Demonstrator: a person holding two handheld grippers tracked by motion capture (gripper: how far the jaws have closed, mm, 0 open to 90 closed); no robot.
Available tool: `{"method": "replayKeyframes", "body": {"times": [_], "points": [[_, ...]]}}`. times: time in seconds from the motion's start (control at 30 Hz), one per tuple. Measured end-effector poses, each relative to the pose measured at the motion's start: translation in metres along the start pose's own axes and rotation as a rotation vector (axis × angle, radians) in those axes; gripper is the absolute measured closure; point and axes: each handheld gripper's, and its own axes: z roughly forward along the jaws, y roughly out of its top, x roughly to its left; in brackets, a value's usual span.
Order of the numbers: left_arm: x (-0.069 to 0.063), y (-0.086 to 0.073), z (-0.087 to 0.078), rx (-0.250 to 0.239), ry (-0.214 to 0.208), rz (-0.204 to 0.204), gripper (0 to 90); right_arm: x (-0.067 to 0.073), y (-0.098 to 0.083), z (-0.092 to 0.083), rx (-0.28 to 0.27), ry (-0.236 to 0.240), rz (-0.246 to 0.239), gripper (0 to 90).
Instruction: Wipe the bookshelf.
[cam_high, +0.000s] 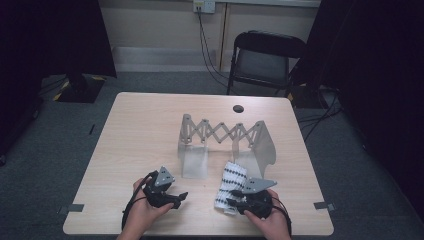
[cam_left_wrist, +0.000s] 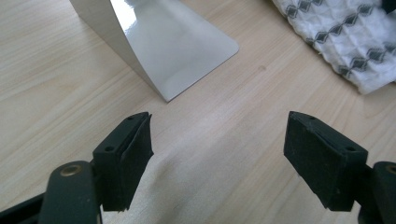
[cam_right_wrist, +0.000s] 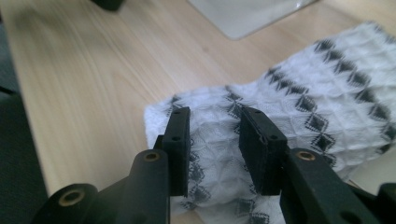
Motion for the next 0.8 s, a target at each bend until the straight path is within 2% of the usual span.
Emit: {"method": "replayKeyframes", "body": {"times": [0.07,0.1,0.17,0.2,0.33,0.43,0.57,0.63,0.67,0.8], "points": [[0.000,0.000,-0.001,0.002,0.001,0.000,23.5,-0.002,-0.003,0.006,0.038,-0.015,-0.005,62.9],[0.000,-0.001,-0.002,-0.002,0.000,-0.004,23.6,-0.006,-0.007,0.005,0.054,-0.021,0.009,62.4],[0.001,-0.002,-0.003,-0.005,0.004,-0.011,23.6,-0.008,-0.008,0.004,0.057,-0.025,0.012,62.1],[0.003,-0.002,-0.003,0.005,0.007,-0.001,23.6,-0.012,-0.010,0.001,0.063,-0.045,0.015,61.8],[0.002,-0.003,-0.004,-0.002,0.007,-0.015,23.6,-0.024,-0.016,-0.011,0.084,-0.106,0.036,60.7],[0.003,-0.003,-0.006,0.004,0.009,-0.007,23.7,-0.032,-0.022,-0.019,0.079,-0.129,0.064,58.8],[0.003,-0.003,-0.007,-0.009,0.013,-0.023,23.6,-0.033,-0.019,-0.022,0.044,-0.142,0.103,49.2],[0.004,-0.003,-0.008,-0.003,0.018,-0.014,23.5,-0.032,-0.013,-0.020,0.018,-0.138,0.110,43.9],[0.004,-0.004,-0.007,-0.005,0.013,-0.024,23.3,-0.031,-0.011,-0.018,0.010,-0.136,0.111,42.1],[0.005,-0.005,-0.008,0.002,0.019,-0.017,22.9,-0.030,-0.003,-0.004,0.000,-0.144,0.114,33.1]]}}
